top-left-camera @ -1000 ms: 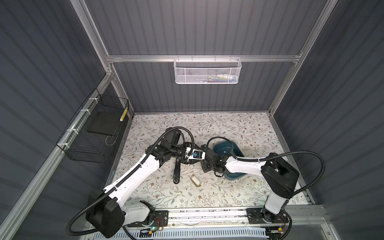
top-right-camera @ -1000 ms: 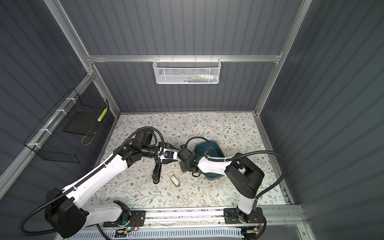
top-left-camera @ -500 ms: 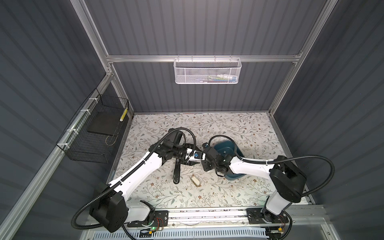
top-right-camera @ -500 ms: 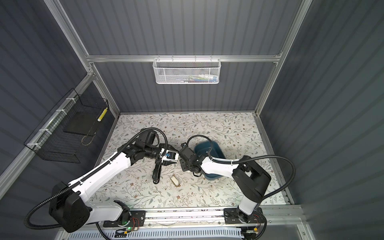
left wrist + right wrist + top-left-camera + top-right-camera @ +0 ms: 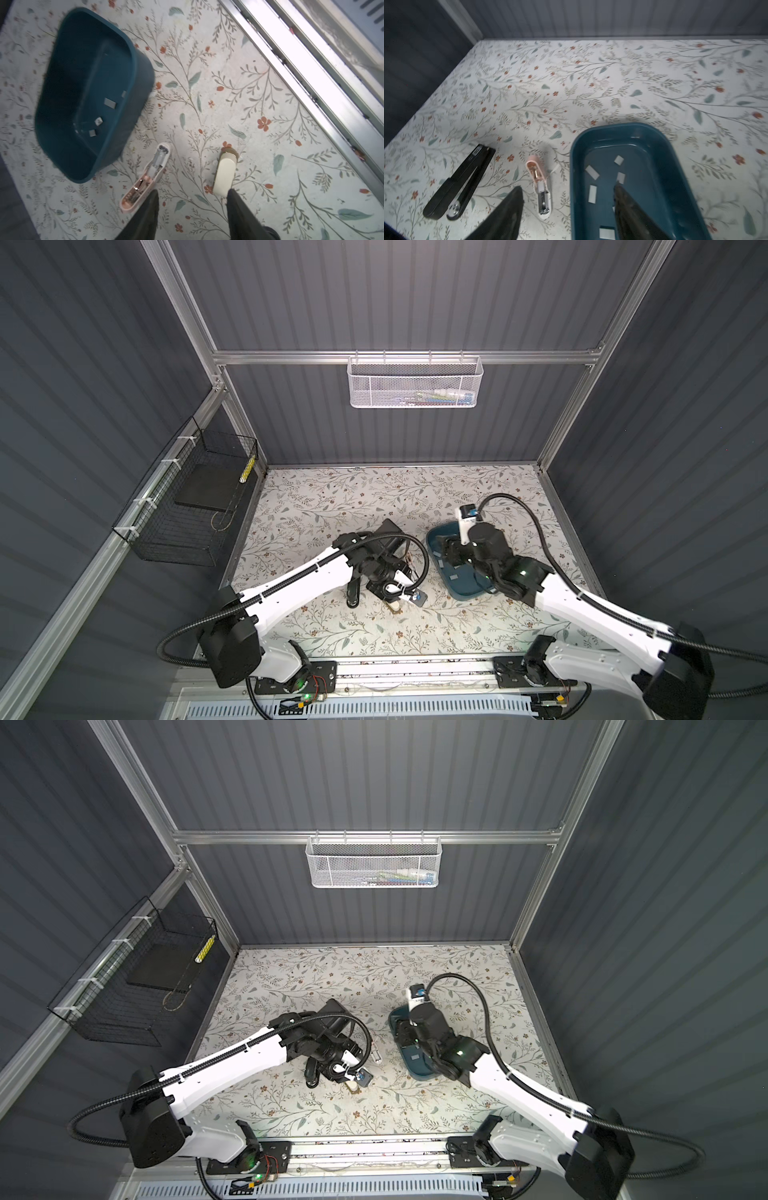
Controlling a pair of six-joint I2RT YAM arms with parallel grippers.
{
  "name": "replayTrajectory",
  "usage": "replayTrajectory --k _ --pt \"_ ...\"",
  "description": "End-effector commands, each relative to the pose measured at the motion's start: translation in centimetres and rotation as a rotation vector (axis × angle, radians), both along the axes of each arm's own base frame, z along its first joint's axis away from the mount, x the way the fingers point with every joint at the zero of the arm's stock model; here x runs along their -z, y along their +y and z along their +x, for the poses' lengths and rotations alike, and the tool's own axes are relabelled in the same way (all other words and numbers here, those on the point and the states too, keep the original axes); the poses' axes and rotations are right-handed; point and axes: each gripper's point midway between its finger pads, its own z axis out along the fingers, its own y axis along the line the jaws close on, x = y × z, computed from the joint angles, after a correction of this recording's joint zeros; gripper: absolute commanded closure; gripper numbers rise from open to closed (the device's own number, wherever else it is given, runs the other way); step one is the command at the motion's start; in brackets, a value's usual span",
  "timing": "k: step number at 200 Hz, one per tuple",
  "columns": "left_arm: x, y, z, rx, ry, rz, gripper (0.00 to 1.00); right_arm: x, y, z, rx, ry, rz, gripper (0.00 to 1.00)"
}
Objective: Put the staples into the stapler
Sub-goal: 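Set the pink-ended stapler down with the right gripper while the left reaches the cream stapler, then grasp the cream stapler with the left gripper and lift it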
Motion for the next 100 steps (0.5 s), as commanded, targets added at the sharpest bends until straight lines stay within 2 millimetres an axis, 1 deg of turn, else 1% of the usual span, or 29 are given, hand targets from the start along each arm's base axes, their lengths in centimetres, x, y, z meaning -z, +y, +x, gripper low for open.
replayTrajectory --k 1,7,19,40,54,70,89,100 --pt "2.2 1.8 -0.3 0.011 -0.005 0.128 0.45 0.8 -4.4 0.4 0.093 -0.055 0.004 0.28" --pt "2.8 1.9 -0.5 0.02 -0.009 0.154 0.45 1.0 -5.4 0.5 0.116 -0.072 0.007 0.27" --pt "4.1 1.9 -0.6 0.028 -0.021 0.205 0.45 1.9 -8.0 0.7 0.189 -0.095 0.008 0.25" --pt "5.8 1.8 -1.4 0.056 0.003 0.267 0.45 3.2 -11.2 0.9 0.285 -0.123 0.035 0.24" --pt "6.6 1.9 -1.6 0.068 0.01 0.31 0.45 3.9 -11.5 1.0 0.273 -0.127 0.089 0.25" --pt "7.0 1.7 -1.6 0.058 0.023 0.33 0.45 4.8 -11.8 1.2 0.28 -0.125 0.104 0.25" --pt "7.5 1.7 -1.7 0.06 0.03 0.341 0.45 4.9 -11.6 1.4 0.27 -0.114 0.104 0.26" --pt "7.8 1.8 -1.4 0.056 0.017 0.347 0.45 5.0 -11.6 1.5 0.27 -0.115 0.104 0.26"
